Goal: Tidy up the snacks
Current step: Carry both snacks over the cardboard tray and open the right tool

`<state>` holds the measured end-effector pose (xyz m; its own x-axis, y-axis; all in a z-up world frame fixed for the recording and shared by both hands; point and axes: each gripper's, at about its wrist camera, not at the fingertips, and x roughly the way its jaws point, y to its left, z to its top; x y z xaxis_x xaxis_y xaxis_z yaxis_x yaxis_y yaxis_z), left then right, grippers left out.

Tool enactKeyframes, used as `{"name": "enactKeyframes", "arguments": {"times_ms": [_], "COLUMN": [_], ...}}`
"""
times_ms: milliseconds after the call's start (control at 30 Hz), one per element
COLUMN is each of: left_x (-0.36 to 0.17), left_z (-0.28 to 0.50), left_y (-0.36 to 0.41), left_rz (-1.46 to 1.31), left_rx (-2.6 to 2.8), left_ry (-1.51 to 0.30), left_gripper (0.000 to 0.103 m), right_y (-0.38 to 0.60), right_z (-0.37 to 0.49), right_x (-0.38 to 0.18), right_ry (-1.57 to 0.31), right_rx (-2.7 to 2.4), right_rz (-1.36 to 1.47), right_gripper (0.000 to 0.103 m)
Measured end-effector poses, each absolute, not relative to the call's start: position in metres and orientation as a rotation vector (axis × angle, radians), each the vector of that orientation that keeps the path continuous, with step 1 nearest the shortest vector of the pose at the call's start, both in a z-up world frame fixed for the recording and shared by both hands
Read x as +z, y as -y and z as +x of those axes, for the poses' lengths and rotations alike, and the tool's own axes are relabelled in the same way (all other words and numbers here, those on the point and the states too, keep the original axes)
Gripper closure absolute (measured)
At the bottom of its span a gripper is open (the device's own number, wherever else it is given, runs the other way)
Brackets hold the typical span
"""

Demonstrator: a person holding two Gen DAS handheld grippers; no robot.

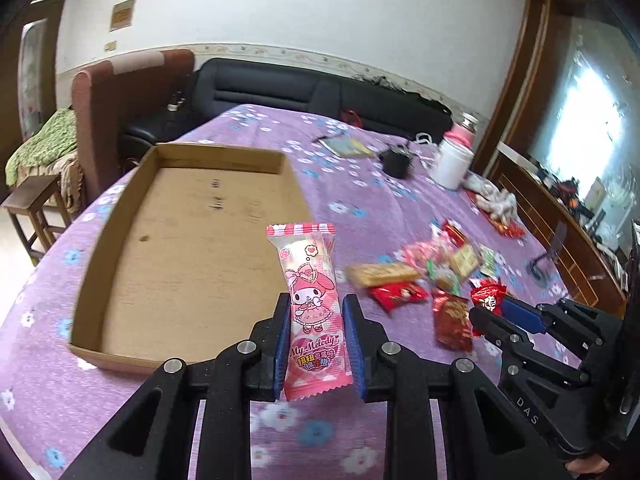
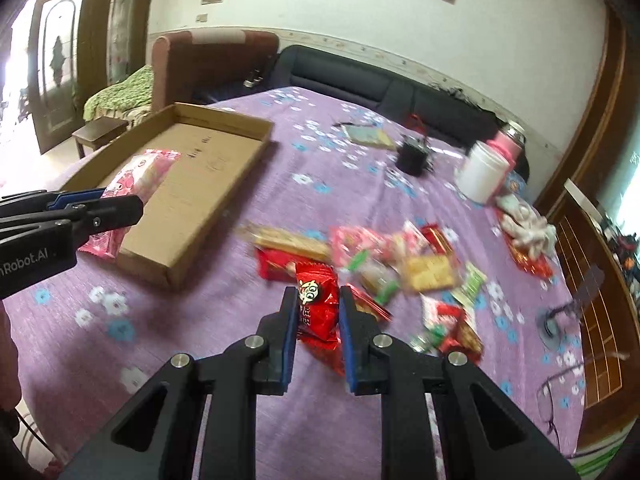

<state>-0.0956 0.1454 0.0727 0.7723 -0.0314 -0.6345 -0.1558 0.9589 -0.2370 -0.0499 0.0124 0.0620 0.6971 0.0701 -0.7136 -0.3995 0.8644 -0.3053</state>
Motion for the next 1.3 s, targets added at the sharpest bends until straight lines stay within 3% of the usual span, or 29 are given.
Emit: {"name": "enactKeyframes", "arguments": {"times_ms": [667,1300], "left_x": [0.039,0.021], "left_z": [-0.067,-0.059], "left_y": [-0.240,-0.251], "left_rz": [-0.382,-0.427], "left_rx": [0.259,0.265], "left_ry": [-0.721,-0.743], "left_gripper": [0.076,0.076], "right_y": [-0.119,-0.141], "right_z": [0.010,0.030], "right_x": [0.034,-0.009], "right_ry": [-0.914,-0.996], "right_rx": [0.502,0.586], "right_rz": [-0.299,-0.249], "right_gripper": [0.084,0.084]}}
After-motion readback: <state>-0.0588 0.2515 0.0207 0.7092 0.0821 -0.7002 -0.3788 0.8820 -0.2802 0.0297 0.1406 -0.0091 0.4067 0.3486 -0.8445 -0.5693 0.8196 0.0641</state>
